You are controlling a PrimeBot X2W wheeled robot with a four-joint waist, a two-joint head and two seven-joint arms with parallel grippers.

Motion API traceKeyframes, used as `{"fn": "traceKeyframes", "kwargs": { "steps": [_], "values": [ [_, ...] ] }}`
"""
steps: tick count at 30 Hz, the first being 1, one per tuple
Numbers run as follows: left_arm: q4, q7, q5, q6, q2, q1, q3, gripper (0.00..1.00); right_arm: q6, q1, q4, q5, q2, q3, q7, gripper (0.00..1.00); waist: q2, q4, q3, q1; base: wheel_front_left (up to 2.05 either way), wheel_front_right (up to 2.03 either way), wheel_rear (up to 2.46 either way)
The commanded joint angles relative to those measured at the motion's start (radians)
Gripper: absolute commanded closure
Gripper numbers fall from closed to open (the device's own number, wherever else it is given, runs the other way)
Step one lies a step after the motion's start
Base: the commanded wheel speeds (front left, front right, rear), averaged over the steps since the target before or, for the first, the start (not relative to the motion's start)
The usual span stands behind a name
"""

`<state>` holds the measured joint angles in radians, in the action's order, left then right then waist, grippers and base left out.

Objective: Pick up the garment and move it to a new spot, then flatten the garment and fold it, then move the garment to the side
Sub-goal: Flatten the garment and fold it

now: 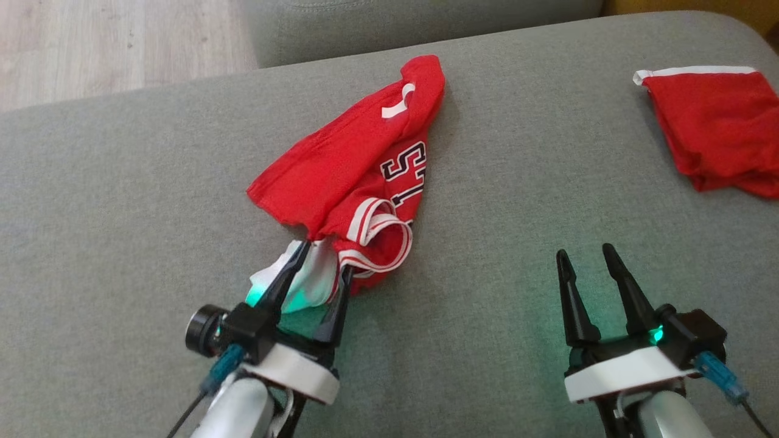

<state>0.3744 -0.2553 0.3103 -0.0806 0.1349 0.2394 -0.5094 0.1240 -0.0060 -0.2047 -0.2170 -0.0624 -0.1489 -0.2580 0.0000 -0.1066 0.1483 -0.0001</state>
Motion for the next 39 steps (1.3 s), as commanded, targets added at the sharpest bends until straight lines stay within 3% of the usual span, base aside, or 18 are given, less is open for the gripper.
{"fn": "traceKeyframes", "kwargs": {
  "steps": [1,6,11,16,29,30,31,32,33,39],
  "values": [
    [-0.065,-0.006,-0.015,0.007,0.014,0.011,0.048,0.00,0.007,-0.005,0.027,0.006,-0.008,-0.019,-0.004,0.00,0.0000,0.001,-0.001,0.0001,0.00,0.00,0.00],
    [-0.237,-0.006,-0.069,0.050,0.030,-0.057,0.063,0.00,0.007,0.005,0.030,0.006,-0.006,-0.012,-0.004,0.00,0.0000,0.009,-0.002,0.0001,0.00,0.00,0.00],
    [-0.295,0.034,-0.151,0.077,0.036,-0.043,0.004,0.00,0.007,0.004,0.027,0.007,-0.007,-0.016,-0.004,0.00,0.0000,0.014,-0.002,0.0001,0.00,0.00,0.00],
    [-0.241,0.097,-0.291,0.126,0.048,0.046,-0.051,0.00,0.007,-0.011,0.026,0.005,-0.013,-0.028,-0.004,0.00,0.0000,0.006,0.010,0.0001,0.00,0.00,0.00],
    [0.009,0.174,-0.494,0.194,0.073,0.236,-0.124,0.00,0.007,-0.013,0.014,-0.002,-0.010,-0.040,-0.004,0.00,0.0000,-0.012,0.026,0.0001,0.00,0.00,0.00],
    [0.030,0.176,-0.501,0.196,0.075,0.246,-0.127,0.10,0.007,-0.014,0.013,-0.003,-0.010,-0.041,-0.004,0.00,0.0000,-0.013,0.025,0.0001,0.00,0.00,0.00],
    [0.048,0.173,-0.506,0.200,0.075,0.255,-0.128,0.55,0.007,-0.015,0.012,-0.004,-0.009,-0.043,-0.004,0.00,0.0000,-0.014,0.024,0.0001,0.00,0.00,0.00],
    [0.063,0.165,-0.511,0.202,0.075,0.264,-0.132,0.91,0.007,-0.016,0.011,-0.004,-0.009,-0.045,-0.004,0.00,0.0000,-0.015,0.023,0.0001,0.00,0.00,0.00],
    [0.077,0.154,-0.514,0.199,0.075,0.274,-0.138,1.00,0.007,-0.018,0.011,-0.004,-0.009,-0.046,-0.004,0.00,0.0000,-0.016,0.021,0.0001,0.00,0.00,0.00],
    [0.092,0.046,-0.534,0.185,0.050,0.355,-0.181,1.00,0.007,-0.014,0.002,-0.004,-0.008,-0.050,-0.004,0.00,0.0000,-0.024,-0.004,0.0001,0.00,0.00,0.00]
  ]
}}
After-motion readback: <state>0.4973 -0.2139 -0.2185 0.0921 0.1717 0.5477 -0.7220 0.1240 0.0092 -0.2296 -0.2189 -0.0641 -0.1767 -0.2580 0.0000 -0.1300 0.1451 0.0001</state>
